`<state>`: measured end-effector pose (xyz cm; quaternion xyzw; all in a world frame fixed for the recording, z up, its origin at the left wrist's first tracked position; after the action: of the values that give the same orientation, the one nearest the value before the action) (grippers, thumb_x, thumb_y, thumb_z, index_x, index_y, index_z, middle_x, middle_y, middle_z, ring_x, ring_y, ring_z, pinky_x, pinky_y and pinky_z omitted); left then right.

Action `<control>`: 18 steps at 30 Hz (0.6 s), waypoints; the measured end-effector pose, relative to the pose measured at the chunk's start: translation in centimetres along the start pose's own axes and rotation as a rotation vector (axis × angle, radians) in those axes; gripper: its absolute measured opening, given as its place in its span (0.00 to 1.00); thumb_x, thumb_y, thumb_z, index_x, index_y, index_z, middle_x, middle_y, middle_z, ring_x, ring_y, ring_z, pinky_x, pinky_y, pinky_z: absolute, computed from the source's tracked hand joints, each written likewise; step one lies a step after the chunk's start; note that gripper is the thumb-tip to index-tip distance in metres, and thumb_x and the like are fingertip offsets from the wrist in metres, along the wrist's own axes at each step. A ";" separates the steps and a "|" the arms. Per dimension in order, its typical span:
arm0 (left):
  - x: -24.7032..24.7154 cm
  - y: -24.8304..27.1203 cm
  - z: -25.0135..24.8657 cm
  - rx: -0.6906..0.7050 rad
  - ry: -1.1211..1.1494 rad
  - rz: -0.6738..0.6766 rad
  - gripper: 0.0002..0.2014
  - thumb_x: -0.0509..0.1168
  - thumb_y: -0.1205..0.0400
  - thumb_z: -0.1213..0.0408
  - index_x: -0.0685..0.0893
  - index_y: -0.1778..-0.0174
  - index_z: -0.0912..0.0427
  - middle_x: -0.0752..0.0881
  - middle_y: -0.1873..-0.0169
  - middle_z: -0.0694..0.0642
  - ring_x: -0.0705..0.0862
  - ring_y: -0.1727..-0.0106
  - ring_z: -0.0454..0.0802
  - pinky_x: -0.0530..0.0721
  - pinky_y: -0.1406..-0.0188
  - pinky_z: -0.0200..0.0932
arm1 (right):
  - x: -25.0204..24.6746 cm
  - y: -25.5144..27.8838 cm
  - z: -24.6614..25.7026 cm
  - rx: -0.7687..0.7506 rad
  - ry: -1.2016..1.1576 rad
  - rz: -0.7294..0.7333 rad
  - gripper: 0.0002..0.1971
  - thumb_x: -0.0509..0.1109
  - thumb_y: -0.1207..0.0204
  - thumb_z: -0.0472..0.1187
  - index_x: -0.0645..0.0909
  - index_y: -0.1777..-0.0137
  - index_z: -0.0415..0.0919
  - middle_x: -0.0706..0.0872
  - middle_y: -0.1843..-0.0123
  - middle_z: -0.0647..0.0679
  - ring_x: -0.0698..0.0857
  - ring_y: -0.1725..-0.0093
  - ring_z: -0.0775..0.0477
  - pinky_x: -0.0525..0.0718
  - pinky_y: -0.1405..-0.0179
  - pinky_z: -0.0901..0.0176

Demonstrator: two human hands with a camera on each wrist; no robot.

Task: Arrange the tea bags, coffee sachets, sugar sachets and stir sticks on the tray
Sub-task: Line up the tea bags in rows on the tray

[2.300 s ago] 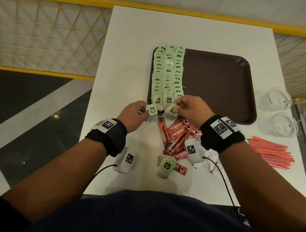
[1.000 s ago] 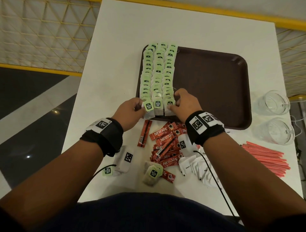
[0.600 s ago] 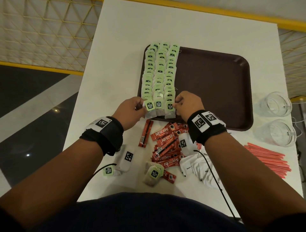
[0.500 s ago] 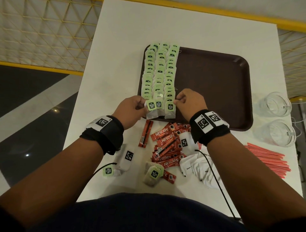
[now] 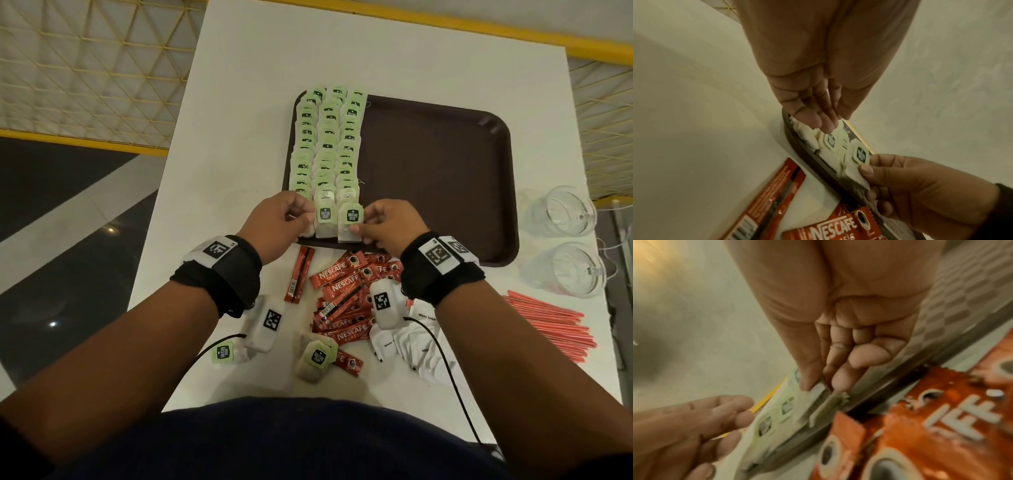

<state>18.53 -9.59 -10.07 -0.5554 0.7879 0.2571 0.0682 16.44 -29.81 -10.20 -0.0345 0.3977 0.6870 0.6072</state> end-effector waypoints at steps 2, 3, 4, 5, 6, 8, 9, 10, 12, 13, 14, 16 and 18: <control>-0.5 0.3 0.3 -0.016 -0.011 -0.011 0.02 0.67 0.16 0.63 0.83 0.50 0.53 0.88 0.56 0.52 0.88 0.56 0.46 0.84 0.60 0.37 | 0.0 -0.4 -0.6 0.023 0.055 -0.017 0.09 0.80 0.28 0.41 0.83 0.53 0.42 0.91 0.60 0.43 0.85 0.65 0.51 0.89 0.53 0.51; -0.7 0.5 0.4 -0.022 -0.014 -0.015 0.02 0.66 0.16 0.63 0.83 0.50 0.53 0.88 0.56 0.51 0.88 0.57 0.44 0.84 0.62 0.36 | 0.0 -0.5 -0.7 0.027 0.073 -0.031 0.09 0.80 0.30 0.42 0.83 0.54 0.43 0.90 0.61 0.44 0.85 0.65 0.51 0.89 0.53 0.51; -0.9 0.6 0.6 -0.025 -0.015 -0.018 0.02 0.66 0.16 0.63 0.83 0.49 0.54 0.88 0.55 0.51 0.88 0.57 0.44 0.84 0.63 0.35 | 0.0 -0.7 -0.8 0.030 0.087 -0.047 0.10 0.81 0.31 0.43 0.83 0.55 0.43 0.89 0.61 0.45 0.85 0.64 0.51 0.89 0.53 0.51; -1.1 0.8 0.7 -0.027 -0.018 -0.019 0.03 0.65 0.16 0.62 0.83 0.49 0.55 0.88 0.55 0.51 0.88 0.57 0.43 0.84 0.64 0.35 | 0.0 -0.8 -0.8 0.032 0.103 -0.063 0.11 0.82 0.32 0.44 0.83 0.56 0.44 0.89 0.61 0.47 0.86 0.63 0.51 0.88 0.53 0.51; -1.2 1.0 0.7 -0.028 -0.022 -0.020 0.04 0.65 0.16 0.62 0.83 0.48 0.55 0.88 0.55 0.51 0.88 0.57 0.43 0.84 0.64 0.35 | 0.0 -0.9 -0.9 0.036 0.125 -0.079 0.12 0.82 0.32 0.45 0.83 0.56 0.44 0.88 0.61 0.48 0.86 0.61 0.50 0.87 0.54 0.52; -1.4 1.4 0.8 -0.028 -0.035 -0.017 0.04 0.65 0.15 0.62 0.83 0.48 0.56 0.88 0.57 0.49 0.87 0.59 0.41 0.84 0.65 0.34 | 0.0 -1.1 -0.9 0.040 0.187 -0.111 0.14 0.83 0.34 0.47 0.82 0.56 0.43 0.86 0.61 0.51 0.84 0.59 0.51 0.85 0.56 0.54; -1.5 1.6 0.8 -0.030 -0.044 -0.013 0.04 0.65 0.15 0.62 0.83 0.48 0.55 0.88 0.58 0.49 0.87 0.60 0.39 0.84 0.65 0.34 | -0.1 -1.1 -0.9 0.039 0.213 -0.126 0.15 0.83 0.34 0.48 0.81 0.56 0.43 0.84 0.62 0.52 0.83 0.60 0.51 0.85 0.58 0.55; -1.5 1.8 0.8 -0.029 -0.057 -0.006 0.03 0.65 0.15 0.62 0.83 0.49 0.54 0.87 0.58 0.48 0.87 0.60 0.39 0.84 0.65 0.34 | -0.2 -1.0 -0.9 0.037 0.229 -0.140 0.16 0.83 0.34 0.49 0.81 0.56 0.44 0.83 0.62 0.52 0.82 0.61 0.52 0.84 0.59 0.55; -1.6 2.3 0.8 -0.026 -0.094 0.018 0.03 0.64 0.15 0.62 0.83 0.49 0.54 0.87 0.59 0.48 0.87 0.60 0.41 0.83 0.64 0.35 | -0.4 -0.5 -0.8 0.024 0.236 -0.168 0.16 0.82 0.33 0.50 0.79 0.55 0.45 0.82 0.62 0.52 0.80 0.62 0.52 0.83 0.61 0.55; -1.6 2.7 0.8 -0.023 -0.119 0.038 0.04 0.64 0.15 0.61 0.84 0.49 0.55 0.87 0.58 0.48 0.87 0.59 0.41 0.82 0.63 0.36 | -0.5 -0.1 -0.6 0.008 0.239 -0.180 0.15 0.81 0.32 0.50 0.78 0.55 0.45 0.82 0.62 0.52 0.80 0.63 0.53 0.83 0.62 0.56; -1.6 3.3 0.9 -0.018 -0.154 0.068 0.05 0.64 0.15 0.61 0.84 0.48 0.55 0.87 0.58 0.48 0.87 0.59 0.42 0.80 0.62 0.36 | -0.6 0.4 -0.2 -0.014 0.247 -0.187 0.15 0.79 0.30 0.50 0.78 0.54 0.45 0.81 0.62 0.52 0.80 0.64 0.53 0.81 0.63 0.57; -1.2 4.6 1.1 0.007 -0.261 0.162 0.05 0.64 0.15 0.59 0.83 0.49 0.54 0.86 0.58 0.45 0.86 0.59 0.42 0.79 0.61 0.35 | -0.2 1.9 0.6 -0.067 0.281 -0.164 0.13 0.77 0.28 0.50 0.78 0.53 0.46 0.82 0.63 0.52 0.81 0.64 0.53 0.80 0.65 0.59; -1.0 6.1 1.8 0.027 -0.366 0.261 0.04 0.64 0.15 0.58 0.83 0.50 0.51 0.84 0.58 0.41 0.84 0.57 0.43 0.78 0.59 0.35 | 0.9 3.8 1.5 -0.113 0.329 -0.088 0.11 0.75 0.26 0.51 0.78 0.52 0.48 0.83 0.62 0.51 0.83 0.62 0.52 0.82 0.62 0.57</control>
<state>13.02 -6.34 -9.15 -0.3920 0.8308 0.3497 0.1837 13.60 -28.00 -7.74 -0.1977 0.4505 0.6661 0.5606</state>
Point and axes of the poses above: each hand's wrist, its own y-axis away from the middle knuckle, its own x-axis out of the palm, z = x × y, the point moved 7 cm from there along -y, towards the middle knuckle
